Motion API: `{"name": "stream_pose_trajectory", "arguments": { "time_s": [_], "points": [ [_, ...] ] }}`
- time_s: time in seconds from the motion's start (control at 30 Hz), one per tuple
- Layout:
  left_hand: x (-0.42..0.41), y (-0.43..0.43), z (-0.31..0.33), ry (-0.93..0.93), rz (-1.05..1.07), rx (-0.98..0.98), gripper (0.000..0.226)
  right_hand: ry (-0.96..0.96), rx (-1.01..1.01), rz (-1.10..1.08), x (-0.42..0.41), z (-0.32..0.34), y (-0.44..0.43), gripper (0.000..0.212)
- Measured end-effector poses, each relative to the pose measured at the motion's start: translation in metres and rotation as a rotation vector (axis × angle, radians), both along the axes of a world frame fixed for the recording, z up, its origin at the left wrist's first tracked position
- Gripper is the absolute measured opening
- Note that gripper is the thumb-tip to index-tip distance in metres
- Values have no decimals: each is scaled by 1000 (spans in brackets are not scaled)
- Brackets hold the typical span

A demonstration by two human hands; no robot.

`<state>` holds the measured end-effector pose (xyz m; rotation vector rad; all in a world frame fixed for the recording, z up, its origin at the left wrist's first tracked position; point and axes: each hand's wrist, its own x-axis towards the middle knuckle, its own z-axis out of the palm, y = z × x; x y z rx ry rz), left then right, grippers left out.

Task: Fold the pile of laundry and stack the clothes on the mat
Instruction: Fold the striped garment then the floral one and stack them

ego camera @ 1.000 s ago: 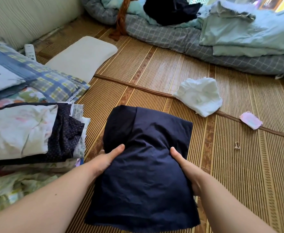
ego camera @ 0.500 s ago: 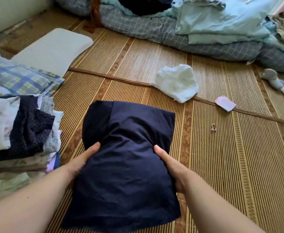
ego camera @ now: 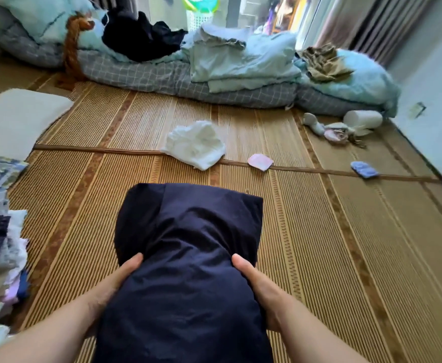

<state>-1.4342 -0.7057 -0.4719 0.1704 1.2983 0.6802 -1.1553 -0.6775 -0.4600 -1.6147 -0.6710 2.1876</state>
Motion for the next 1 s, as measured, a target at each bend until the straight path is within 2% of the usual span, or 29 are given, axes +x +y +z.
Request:
{"name": "stream_pose_trajectory", "arguments": {
  "time_s": [0.07,0.1,0.17,0.23,0.33,0.37,0.43,0.5,0.57,0.67,0.77,0.9,1.0],
  "points": [
    [37,-1,21,28,37,101,41,-31,9,-37,34,21,-8,116],
    [65,1,38,72,37,170,33,-34,42,-65,60,35,-12,114],
    [118,-4,66,25,-32,243,24,-34,103,-92,109,62,-18,99],
    [164,-6,82,-62,-72,240,33,-48,147,-101,155,86,-24,85],
    [250,-1,100,-53,-81,300,33,-76,200,-157,248,121,-34,69],
    [280,-2,106,-94,-123,280,35,-78,200,-147,277,130,-35,63],
    [342,1,107,-160,-288,208,54,-93,193,-162,343,144,-35,57],
    [411,11,105,-157,-395,199,61,-97,205,-189,415,150,-31,50],
    [474,22,98,-165,-425,218,55,-121,222,-225,480,148,-25,49],
    [583,35,79,-201,-433,240,49,-212,215,-245,586,125,-15,68],
    [665,47,53,-217,-434,189,65,-231,180,-271,668,93,-11,79],
    [725,56,7,-193,-476,145,60,-240,173,-320,731,41,-6,83],
    [740,57,-25,-150,-482,108,78,-223,136,-308,748,0,-1,76]
  ]
}}
